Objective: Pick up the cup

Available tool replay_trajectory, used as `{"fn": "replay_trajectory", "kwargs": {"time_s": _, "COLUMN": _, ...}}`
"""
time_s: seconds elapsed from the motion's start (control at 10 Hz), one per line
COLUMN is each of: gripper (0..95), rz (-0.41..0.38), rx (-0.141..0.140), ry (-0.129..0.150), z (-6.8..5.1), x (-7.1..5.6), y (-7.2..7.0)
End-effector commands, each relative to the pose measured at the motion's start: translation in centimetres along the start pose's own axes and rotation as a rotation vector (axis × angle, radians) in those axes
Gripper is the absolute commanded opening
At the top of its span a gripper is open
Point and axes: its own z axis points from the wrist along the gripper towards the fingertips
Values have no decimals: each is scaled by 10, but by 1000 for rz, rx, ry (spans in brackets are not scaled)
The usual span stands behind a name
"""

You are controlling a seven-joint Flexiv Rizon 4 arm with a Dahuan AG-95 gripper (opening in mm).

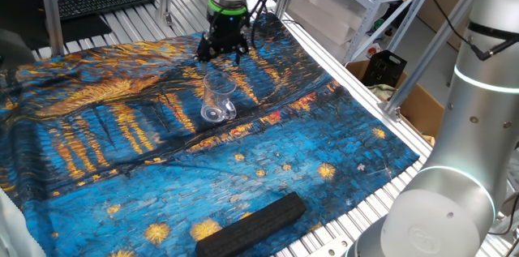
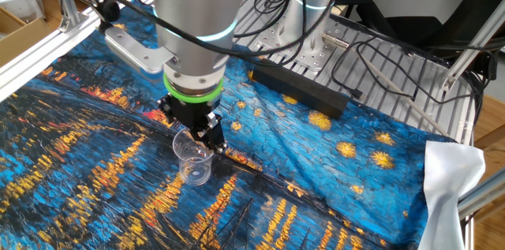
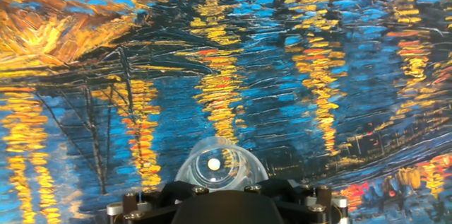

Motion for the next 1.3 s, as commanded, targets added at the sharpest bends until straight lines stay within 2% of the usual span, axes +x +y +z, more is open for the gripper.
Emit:
{"fn": "replay_trajectory", "kwargs": {"time_s": 0.1, "gripper": 950, "rz": 4, "rx": -22, "ry": -2, "z": 6, "x": 1, "y": 0}}
{"fn": "replay_trajectory", "kwargs": {"time_s": 0.2, "gripper": 950, "rz": 11, "rx": -40, "ry": 1, "z": 14, "x": 2, "y": 1}}
{"fn": "replay_trajectory", "kwargs": {"time_s": 0.5, "gripper": 950, "rz": 20, "rx": -61, "ry": -2, "z": 25, "x": 6, "y": 3}}
{"fn": "replay_trajectory", "kwargs": {"time_s": 1.0, "gripper": 950, "rz": 21, "rx": -62, "ry": -16, "z": 36, "x": 9, "y": 3}}
{"fn": "replay_trajectory", "kwargs": {"time_s": 1.3, "gripper": 950, "rz": 22, "rx": -58, "ry": -33, "z": 42, "x": 10, "y": 4}}
